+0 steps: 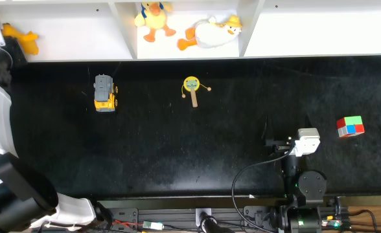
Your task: Store Toys
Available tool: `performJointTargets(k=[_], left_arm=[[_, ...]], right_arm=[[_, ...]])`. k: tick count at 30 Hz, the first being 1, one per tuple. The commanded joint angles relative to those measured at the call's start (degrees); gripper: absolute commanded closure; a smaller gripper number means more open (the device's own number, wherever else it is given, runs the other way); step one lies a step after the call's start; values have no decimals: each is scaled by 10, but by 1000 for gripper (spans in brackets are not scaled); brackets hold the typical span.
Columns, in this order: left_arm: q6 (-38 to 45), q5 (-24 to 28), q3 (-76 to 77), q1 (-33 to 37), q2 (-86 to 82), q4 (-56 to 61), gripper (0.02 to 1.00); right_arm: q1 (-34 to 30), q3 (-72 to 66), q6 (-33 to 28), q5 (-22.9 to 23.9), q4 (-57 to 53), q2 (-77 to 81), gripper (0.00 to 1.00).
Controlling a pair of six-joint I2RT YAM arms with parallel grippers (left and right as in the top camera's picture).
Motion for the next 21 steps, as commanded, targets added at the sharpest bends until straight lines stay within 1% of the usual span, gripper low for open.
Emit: performJointTargets(k=[1, 21], left_arm=[[5, -3, 10, -5, 20, 10, 759], [1, -3, 10, -26, 61, 48, 766]], right_arm=[[-1, -7, 4, -3, 2, -5, 5], [-1, -7, 4, -3, 2, -5, 7]])
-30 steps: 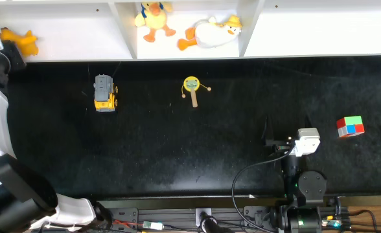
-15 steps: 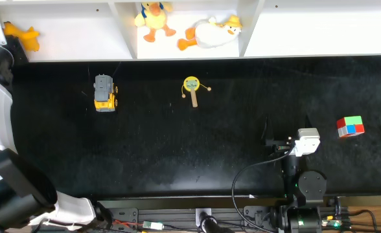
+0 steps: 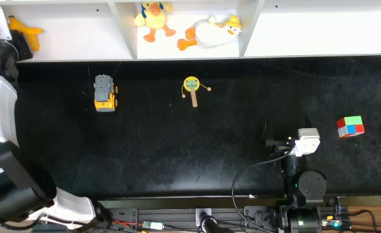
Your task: Store Toys
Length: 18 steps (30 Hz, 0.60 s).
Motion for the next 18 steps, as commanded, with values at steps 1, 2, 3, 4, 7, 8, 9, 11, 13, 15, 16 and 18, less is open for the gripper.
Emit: performJointTargets(k=[1, 2, 3, 4, 7, 8, 9, 11, 13, 15, 16, 18], left_arm=[[2, 1, 3, -6, 25, -2, 766], [2, 1, 3, -6, 27, -1, 766], [2, 1, 3, -6, 29, 0, 766], [2, 1, 3, -6, 32, 0, 766], [2, 1, 3, -6, 40, 1, 766], [2, 1, 3, -6, 42, 1, 770], [2, 1, 3, -6, 45, 2, 768], [2, 1, 3, -6, 50, 3, 768], [2, 1, 3, -6, 50, 4, 730], [2, 1, 3, -6, 50, 9, 549], [2, 1, 3, -6, 50, 11, 419], [2, 2, 3, -6, 50, 13, 240]], right_arm=[[-1, -7, 4, -3, 3, -5, 5], [-1, -7, 4, -3, 3, -5, 5], [-1, -7, 4, -3, 3, -5, 5], [-1, -7, 4, -3, 3, -5, 5], [-1, -7, 4, -3, 3, -5, 5], [-1, -7, 4, -3, 3, -5, 5], [-1, -7, 4, -3, 3, -5, 5], [-1, -7, 4, -3, 3, -5, 5], [-1, -7, 4, -3, 3, -5, 5], [-1, -7, 4, -3, 3, -5, 5], [-1, -7, 4, -3, 3, -5, 5], [-1, -7, 4, -3, 3, -5, 7]])
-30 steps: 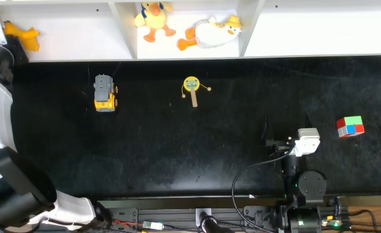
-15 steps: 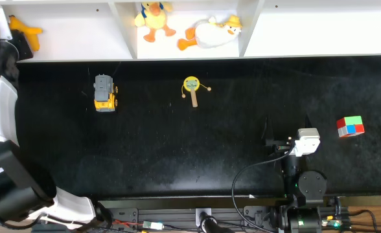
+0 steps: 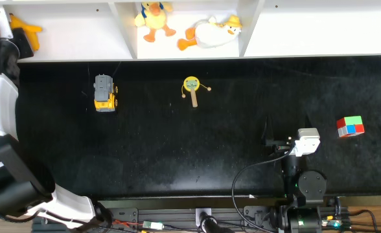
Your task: Store Toys
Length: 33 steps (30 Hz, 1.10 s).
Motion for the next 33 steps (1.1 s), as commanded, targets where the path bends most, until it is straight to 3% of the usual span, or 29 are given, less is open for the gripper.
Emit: performJointTargets(k=[1, 4, 6, 25, 33], left_arm=[[2, 2, -3, -5, 27, -7, 161], [2, 2, -3, -5, 27, -6, 47], [2, 2, -3, -5, 27, -4, 20], [2, 0, -7, -4, -6, -54, 20], [6, -1, -74, -4, -70, -57, 20]], right_arm=[[-1, -7, 4, -3, 3, -5, 7], [-1, -7, 4, -3, 2, -5, 5], [-1, -7, 4, -4, 3, -5, 5], [-1, -7, 4, -3, 3, -5, 5], [-1, -7, 4, -3, 2, -5, 5]])
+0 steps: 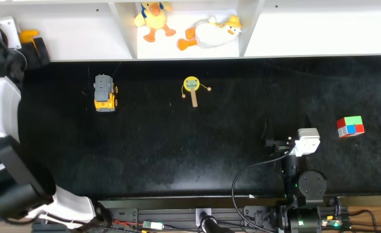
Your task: Store Toys
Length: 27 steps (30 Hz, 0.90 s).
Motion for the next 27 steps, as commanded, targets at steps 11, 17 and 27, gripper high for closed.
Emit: performJointTargets(k=[11, 17, 27], left_arm=[[1, 3, -183, -9, -184, -30, 20], [-12, 3, -269, -29, -283, -87, 20], [-50, 15, -308, -147, -335, -163, 20]], right_arm=[[-1, -7, 5, -3, 3, -5, 5], [-1, -7, 5, -3, 3, -5, 5], [-1, -7, 5, -3, 3, -5, 5]])
